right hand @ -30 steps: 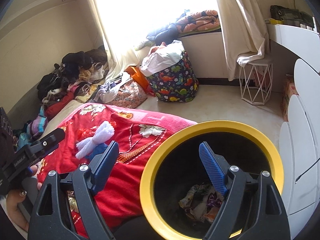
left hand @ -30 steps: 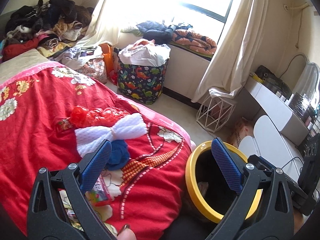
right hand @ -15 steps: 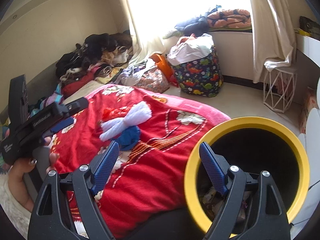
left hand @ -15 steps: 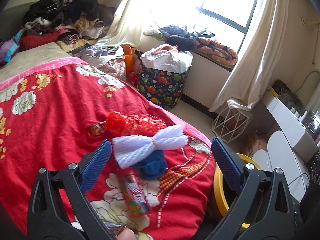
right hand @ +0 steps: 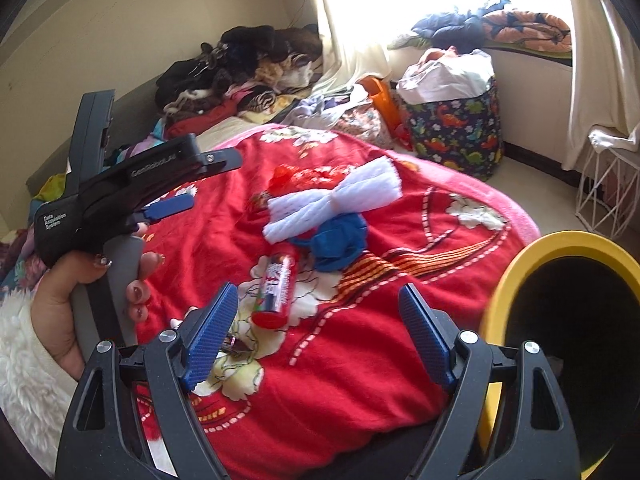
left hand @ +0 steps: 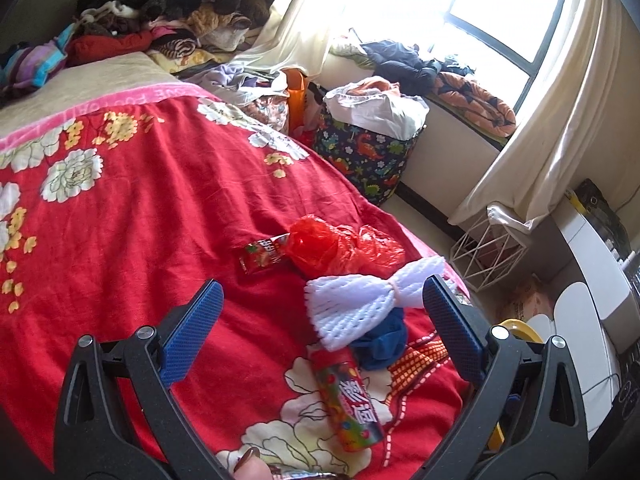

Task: Collect trash
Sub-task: 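Grasp the red can with the right tool while the left tool grasps the white foam mesh bundle, then carry the can and mesh bundle over the yellow-rimmed bin and open both tools, then move both open tools back toward the red plastic bag and blue cloth, then grasp the blue cloth with the right tool while the left tool grasps a candy wrapper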

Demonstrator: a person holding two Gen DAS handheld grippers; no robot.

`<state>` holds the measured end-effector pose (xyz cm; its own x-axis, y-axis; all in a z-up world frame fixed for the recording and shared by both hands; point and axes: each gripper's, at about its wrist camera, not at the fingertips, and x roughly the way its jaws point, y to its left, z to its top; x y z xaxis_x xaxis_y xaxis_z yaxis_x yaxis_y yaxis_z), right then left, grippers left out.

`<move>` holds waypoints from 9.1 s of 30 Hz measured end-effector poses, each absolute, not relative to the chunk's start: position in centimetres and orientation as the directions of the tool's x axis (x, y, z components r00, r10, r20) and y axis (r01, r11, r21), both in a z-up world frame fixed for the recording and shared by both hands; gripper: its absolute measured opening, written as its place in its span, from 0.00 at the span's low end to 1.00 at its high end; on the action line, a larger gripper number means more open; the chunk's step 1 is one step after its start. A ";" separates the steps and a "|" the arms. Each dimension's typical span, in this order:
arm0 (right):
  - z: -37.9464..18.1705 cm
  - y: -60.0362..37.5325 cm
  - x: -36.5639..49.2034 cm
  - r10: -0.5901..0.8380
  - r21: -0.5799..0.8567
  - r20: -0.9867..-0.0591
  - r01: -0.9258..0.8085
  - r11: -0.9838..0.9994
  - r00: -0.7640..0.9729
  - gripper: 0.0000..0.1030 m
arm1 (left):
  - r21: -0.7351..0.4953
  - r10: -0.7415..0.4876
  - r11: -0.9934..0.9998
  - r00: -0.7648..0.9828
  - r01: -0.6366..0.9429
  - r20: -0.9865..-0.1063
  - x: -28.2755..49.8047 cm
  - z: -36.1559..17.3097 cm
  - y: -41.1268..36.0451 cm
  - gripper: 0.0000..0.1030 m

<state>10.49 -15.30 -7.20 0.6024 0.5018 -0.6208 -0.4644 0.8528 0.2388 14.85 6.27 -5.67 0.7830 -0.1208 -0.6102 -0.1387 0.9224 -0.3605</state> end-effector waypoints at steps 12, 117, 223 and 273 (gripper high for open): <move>-10.7 -10.0 12.5 0.548 0.260 -0.685 -0.541 0.800 0.481 0.65 | -0.436 -0.247 0.893 0.683 -0.116 -0.688 18.2 -9.4 7.0 0.68; -6.1 -32.1 10.0 0.388 0.412 -0.547 -0.165 0.896 0.742 0.29 | -0.495 -0.509 0.833 0.692 0.247 -0.511 13.8 -2.5 -5.1 0.10; -5.1 -33.9 8.5 0.258 0.325 -0.509 -0.094 0.941 0.821 0.68 | -0.298 -0.309 0.942 0.750 0.156 -0.585 12.9 -3.6 -7.2 0.88; -13.5 -10.4 23.0 0.461 0.245 -0.748 -0.448 0.860 0.477 0.35 | -0.175 -0.067 0.978 0.616 -0.117 -0.785 22.9 -12.3 10.3 0.41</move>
